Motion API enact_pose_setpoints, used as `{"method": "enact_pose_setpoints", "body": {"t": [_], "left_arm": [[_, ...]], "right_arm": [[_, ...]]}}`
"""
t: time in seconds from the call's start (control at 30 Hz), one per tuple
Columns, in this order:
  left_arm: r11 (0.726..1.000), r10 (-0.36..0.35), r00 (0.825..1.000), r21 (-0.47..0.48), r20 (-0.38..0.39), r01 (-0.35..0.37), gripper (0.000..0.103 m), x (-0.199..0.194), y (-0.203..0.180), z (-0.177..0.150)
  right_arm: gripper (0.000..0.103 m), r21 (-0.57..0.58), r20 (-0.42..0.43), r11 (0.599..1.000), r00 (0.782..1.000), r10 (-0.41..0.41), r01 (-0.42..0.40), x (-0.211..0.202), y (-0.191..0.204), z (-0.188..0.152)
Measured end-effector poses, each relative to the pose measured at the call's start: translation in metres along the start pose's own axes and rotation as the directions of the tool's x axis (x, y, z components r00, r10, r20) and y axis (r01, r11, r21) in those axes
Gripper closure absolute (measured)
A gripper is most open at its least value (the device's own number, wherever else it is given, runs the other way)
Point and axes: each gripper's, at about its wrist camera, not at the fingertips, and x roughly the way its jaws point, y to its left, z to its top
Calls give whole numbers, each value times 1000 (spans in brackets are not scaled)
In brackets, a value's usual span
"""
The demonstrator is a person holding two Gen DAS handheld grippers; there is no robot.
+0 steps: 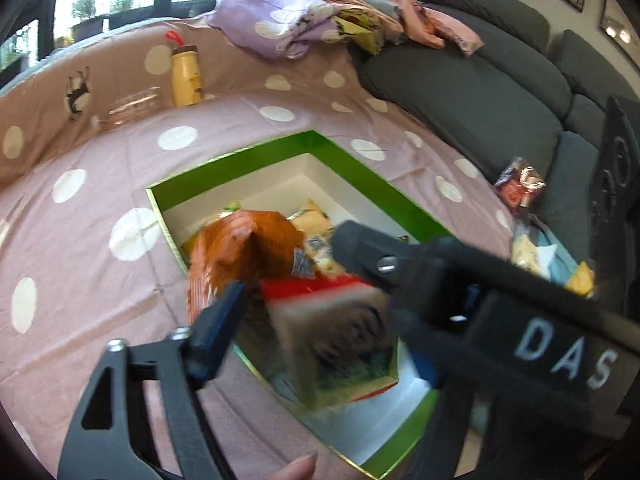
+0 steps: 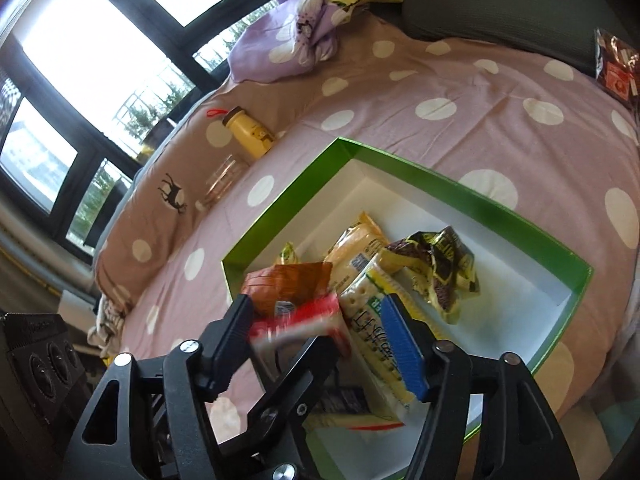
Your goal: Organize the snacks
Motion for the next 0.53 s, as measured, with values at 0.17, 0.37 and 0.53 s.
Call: {"method": "enact_pose_setpoints", "body": {"t": [0.17,0.37,0.53], "left_arm": [[1000,8,1000,0,0,-8,12,-6,4,-2],[1000,13,1000,9,14,-14,8,-11,4,-2],[1000,30,999,2,33,-30,2,-16,6,-3]], "right_arm": [[28,2,18,1000,999,-32,31,-4,-2,2],[22,-9,35,998,997,-64,64,-10,0,3],[15,-25,63,993,992,-111,112,-17,1,2]]}}
